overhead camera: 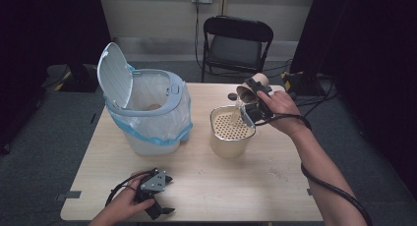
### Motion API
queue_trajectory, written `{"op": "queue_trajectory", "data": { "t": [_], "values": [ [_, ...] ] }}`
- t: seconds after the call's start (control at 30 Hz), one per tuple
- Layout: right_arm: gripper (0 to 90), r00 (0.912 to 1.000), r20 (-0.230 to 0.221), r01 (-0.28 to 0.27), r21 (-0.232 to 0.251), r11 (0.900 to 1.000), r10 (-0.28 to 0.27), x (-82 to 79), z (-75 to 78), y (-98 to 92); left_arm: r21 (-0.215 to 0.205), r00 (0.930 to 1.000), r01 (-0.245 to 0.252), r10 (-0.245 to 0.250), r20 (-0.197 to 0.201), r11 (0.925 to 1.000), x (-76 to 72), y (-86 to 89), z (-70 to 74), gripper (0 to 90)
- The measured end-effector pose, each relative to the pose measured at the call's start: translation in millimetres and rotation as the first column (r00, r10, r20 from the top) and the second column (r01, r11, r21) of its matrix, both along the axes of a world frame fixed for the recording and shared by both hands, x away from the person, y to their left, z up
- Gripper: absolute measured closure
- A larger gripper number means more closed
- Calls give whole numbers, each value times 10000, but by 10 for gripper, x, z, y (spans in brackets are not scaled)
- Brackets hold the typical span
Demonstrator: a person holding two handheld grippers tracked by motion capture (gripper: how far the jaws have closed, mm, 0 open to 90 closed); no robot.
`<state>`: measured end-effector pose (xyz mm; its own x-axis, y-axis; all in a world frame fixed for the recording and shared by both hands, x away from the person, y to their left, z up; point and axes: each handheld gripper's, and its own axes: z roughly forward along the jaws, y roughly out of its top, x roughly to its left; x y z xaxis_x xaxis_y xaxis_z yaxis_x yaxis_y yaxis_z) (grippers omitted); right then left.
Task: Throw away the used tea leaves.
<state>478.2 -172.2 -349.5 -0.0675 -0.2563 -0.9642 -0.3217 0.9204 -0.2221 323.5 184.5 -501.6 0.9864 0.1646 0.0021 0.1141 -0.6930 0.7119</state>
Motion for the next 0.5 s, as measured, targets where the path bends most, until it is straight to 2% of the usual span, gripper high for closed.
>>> {"op": "queue_trajectory", "data": {
  "t": [0.13,0.17,0.2,0.27,0.3,0.33,0.37,0.4,0.43,0.47,0.5],
  "values": [
    [307,9994,306,-127,-575,9983,145,-16,-14,26,-2,10000,-6,6,-5,10000,-1,0,0,0],
    [307,9994,306,-127,-575,9983,145,-16,-14,26,-2,10000,-6,6,-5,10000,-1,0,0,0],
    [305,9969,761,-116,-940,9955,188,-8,-20,28,-3,10000,-1,1,1,10000,0,0,0,0],
    [303,9990,430,-80,-631,9980,107,-3,9,25,-3,10000,-2,2,-4,10000,0,0,0,0],
    [300,9996,153,218,-120,9997,-216,3,28,24,-3,10000,-2,2,-4,10000,0,0,0,0],
    [300,9988,-370,322,229,9992,-314,20,58,23,-6,10000,-2,2,-6,10000,0,0,0,0],
    [300,9988,-370,322,229,9992,-314,20,58,23,-6,10000,-2,2,-6,10000,0,0,0,0],
    [297,9878,-1470,693,1221,9901,-510,81,101,-7,-4,10000,1,-1,-3,10000,0,0,0,0],
    [297,9878,-1470,693,1221,9901,-510,81,101,-7,-4,10000,1,-1,-3,10000,0,0,0,0],
    [297,9647,-2569,1187,2312,9656,-571,137,133,-56,11,10000,-12,12,7,10000,-1,0,1,0],
    [297,9443,-3231,1585,2788,9472,-629,168,148,-80,25,10000,-7,7,9,10000,-1,0,2,0]
  ]
}}
